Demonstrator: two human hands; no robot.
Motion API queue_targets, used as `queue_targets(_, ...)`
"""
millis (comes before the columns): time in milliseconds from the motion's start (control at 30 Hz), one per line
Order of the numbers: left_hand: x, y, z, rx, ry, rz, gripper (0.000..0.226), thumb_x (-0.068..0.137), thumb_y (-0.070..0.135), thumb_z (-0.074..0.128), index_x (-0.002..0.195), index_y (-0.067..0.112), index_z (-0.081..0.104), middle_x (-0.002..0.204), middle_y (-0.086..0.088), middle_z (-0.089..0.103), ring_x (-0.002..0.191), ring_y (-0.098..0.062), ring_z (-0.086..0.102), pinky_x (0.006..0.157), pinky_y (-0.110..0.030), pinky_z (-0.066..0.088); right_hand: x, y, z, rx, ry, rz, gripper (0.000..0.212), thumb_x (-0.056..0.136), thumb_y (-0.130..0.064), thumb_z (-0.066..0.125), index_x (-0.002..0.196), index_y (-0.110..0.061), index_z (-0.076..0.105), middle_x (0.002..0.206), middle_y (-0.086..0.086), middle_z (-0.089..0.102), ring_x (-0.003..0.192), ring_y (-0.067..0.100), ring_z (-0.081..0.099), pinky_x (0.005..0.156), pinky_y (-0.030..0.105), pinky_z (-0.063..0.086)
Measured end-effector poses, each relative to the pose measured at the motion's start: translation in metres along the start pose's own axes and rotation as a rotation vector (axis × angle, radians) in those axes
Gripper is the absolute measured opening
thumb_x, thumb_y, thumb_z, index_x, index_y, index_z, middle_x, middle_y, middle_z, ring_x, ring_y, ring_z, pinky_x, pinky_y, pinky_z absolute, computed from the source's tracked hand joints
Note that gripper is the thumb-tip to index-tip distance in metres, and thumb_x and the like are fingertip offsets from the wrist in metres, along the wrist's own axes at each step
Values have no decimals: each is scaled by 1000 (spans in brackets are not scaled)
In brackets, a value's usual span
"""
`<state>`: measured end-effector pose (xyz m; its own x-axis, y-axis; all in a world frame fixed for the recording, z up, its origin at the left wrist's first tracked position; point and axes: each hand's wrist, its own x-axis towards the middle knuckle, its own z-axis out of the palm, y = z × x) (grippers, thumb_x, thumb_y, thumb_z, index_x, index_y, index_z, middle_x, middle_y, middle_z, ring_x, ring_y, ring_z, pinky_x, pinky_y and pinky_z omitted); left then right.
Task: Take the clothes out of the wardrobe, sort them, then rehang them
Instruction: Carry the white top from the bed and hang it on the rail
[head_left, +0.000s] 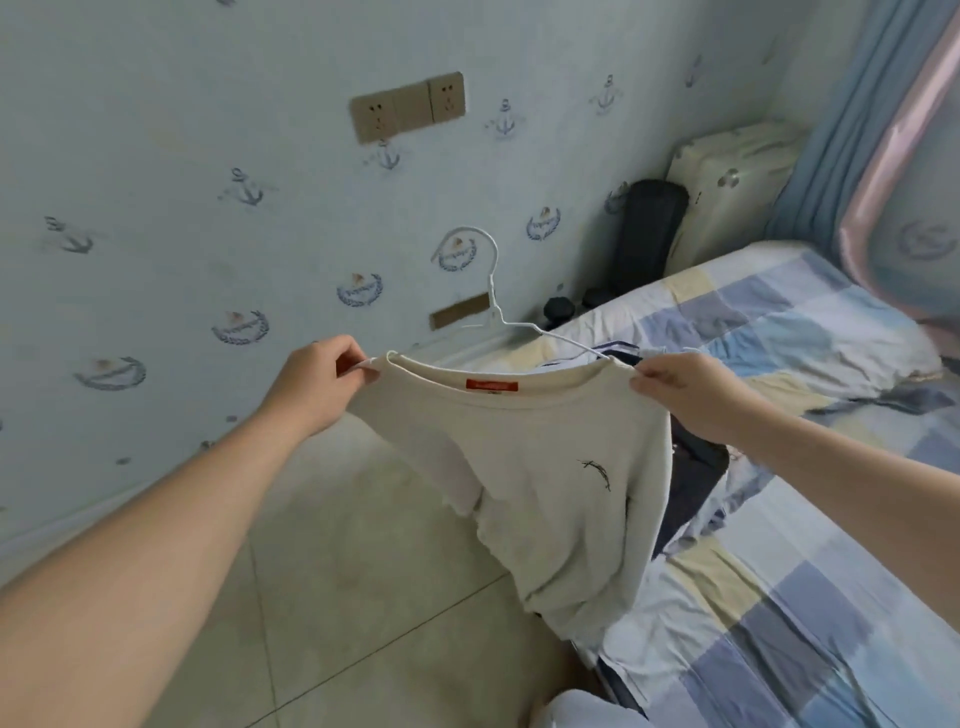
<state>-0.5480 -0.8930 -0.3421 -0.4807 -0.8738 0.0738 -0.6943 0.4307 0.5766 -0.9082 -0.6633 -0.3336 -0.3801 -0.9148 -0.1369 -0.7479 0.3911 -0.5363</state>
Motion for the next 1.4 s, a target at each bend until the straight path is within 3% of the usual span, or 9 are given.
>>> queue_targets(167, -76, -58, -81, -23, 61, -12, 21, 86, 28, 73, 72, 26, 59, 66, 7, 60, 64, -12, 53, 58, -30, 40, -55, -91, 31, -47, 41, -108, 11, 95, -34, 58, 89, -29, 66, 82, -13, 65, 79, 9, 59, 64, 18, 39)
queue_targets(300, -134, -94, -135, -26, 100, -4, 21, 86, 30, 73, 71, 29, 58, 65, 8, 59, 64, -13, 53, 57, -30, 40, -99, -147, 60, -84, 58, -151, 17, 94, -37, 59, 84, -25, 67, 76, -4, 67, 73, 15, 60, 69, 31, 48)
queue_targets(433, -189, -115, -173, -15, 110, -16, 21, 86, 29, 74, 73, 26, 59, 70, 4, 62, 68, -17, 56, 61, -30, 40, -134, -189, 76, -134, 13, -187, 22, 94, -38, 58, 83, -20, 66, 77, -1, 67, 74, 18, 61, 73, 33, 49)
queue_targets(633, -271, -134, -211, 3, 194, -70, 20, 86, 28, 75, 73, 25, 60, 67, 5, 62, 66, -16, 56, 62, -29, 42, -180, -241, 90, -159, 23, -275, 25, 95, -35, 57, 82, -15, 64, 72, 2, 64, 71, 23, 57, 56, 27, 33)
queue_targets(833, -381, -133, -241, 26, 277, -135, 17, 86, 27, 76, 75, 23, 64, 71, 4, 65, 72, -20, 61, 66, -32, 45, -237, -276, 100, -87, 7, -363, 19, 95, -35, 58, 86, -20, 67, 78, -2, 65, 76, 18, 60, 73, 37, 49)
queue_targets(967, -468, -120, -255, 25, 334, -186, 11, 87, 24, 75, 79, 21, 68, 75, 3, 68, 77, -20, 63, 70, -32, 46, -285, -290, 106, -50, 12, -480, 18, 95, -33, 58, 80, -26, 63, 74, -7, 62, 73, 11, 56, 63, 26, 42)
queue_targets(1067, -529, -110, -266, 37, 363, -210, 10, 88, 24, 74, 80, 22, 69, 76, 4, 68, 77, -19, 62, 70, -30, 45, -324, -302, 109, -30, 8, -560, 25, 96, -30, 56, 71, -33, 55, 71, -7, 60, 69, 11, 54, 63, 31, 43)
queue_targets(1233, -621, -91, -286, 89, 451, -210, 9, 91, 27, 71, 83, 22, 70, 76, 8, 63, 72, -1, 55, 61, -10, 37, -381, -324, 115, 61, 27, -644, 21, 98, -32, 54, 81, -23, 63, 67, -1, 58, 63, 13, 51, 59, 31, 39)
queue_targets(1400, -701, -67, -320, 173, 537, -200, 12, 94, 28, 67, 86, 19, 69, 83, 6, 62, 80, -3, 55, 69, -13, 40, -429, -358, 116, 114, 64, -734, 28, 98, -33, 53, 80, -12, 60, 66, 8, 57, 61, 21, 50, 56, 31, 35)
